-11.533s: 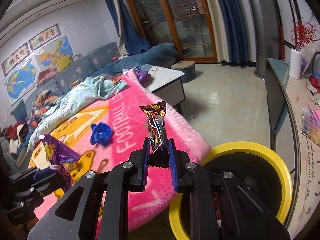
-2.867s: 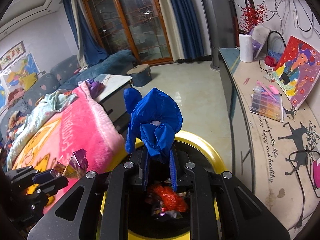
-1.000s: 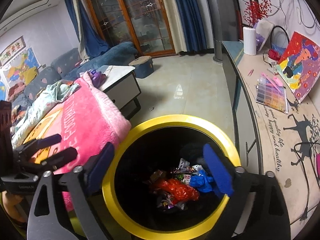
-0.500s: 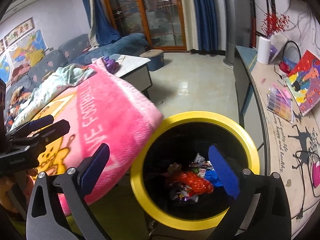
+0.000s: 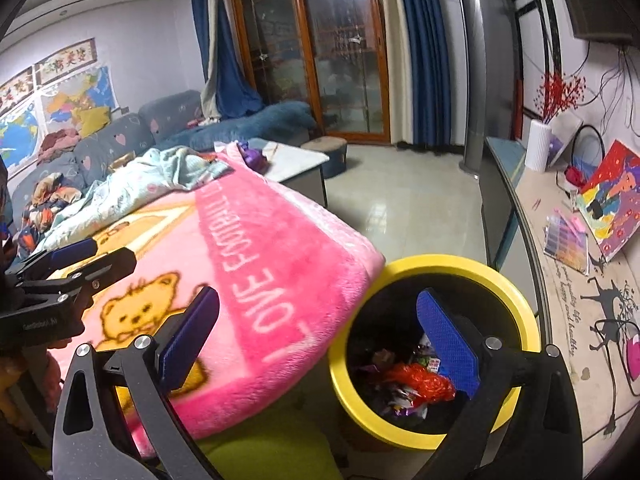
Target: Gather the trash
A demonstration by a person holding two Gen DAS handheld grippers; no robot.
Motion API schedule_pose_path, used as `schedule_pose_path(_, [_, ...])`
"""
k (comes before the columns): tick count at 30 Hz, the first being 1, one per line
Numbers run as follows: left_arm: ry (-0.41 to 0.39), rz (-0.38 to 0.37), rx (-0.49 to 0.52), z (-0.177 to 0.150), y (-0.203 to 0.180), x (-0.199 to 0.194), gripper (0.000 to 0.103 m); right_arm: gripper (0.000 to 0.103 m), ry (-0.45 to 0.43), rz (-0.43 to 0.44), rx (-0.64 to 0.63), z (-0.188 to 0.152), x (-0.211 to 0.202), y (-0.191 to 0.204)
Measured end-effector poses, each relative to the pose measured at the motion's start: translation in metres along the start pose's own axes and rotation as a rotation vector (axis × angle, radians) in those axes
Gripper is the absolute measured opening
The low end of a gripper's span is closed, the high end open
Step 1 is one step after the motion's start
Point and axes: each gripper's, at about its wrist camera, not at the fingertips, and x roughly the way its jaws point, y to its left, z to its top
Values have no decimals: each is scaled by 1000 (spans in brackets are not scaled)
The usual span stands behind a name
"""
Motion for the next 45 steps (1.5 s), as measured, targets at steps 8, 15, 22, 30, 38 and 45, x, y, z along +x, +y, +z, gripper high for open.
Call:
schedule_pose_path(8, [-83,61,-16,-15,11,-34,92,96,-137,-28,-56,-14,-25,26])
schedule_pose_path(15, [-131,95,-20,-39,16,-50,92,96,-240,-59,-74,-21,-37,36])
schedule_pose_path(22, [-188,120,-45,-48,19,-55,92,96,-339,-56,-44,-22,-48,37])
schedule_pose_path(30, [-198,125,-58,-49,22,-56,92,96,-317,-48,-63,-25,-42,43])
schedule_pose_path(38, [-196,119,-58,-48,21,-57,92,96,-316,-50,-61,-25,-41,44])
schedule_pose_path(45, [-196,118,-61,-49,21,-57,92,96,-316,-50,-61,-26,-40,44])
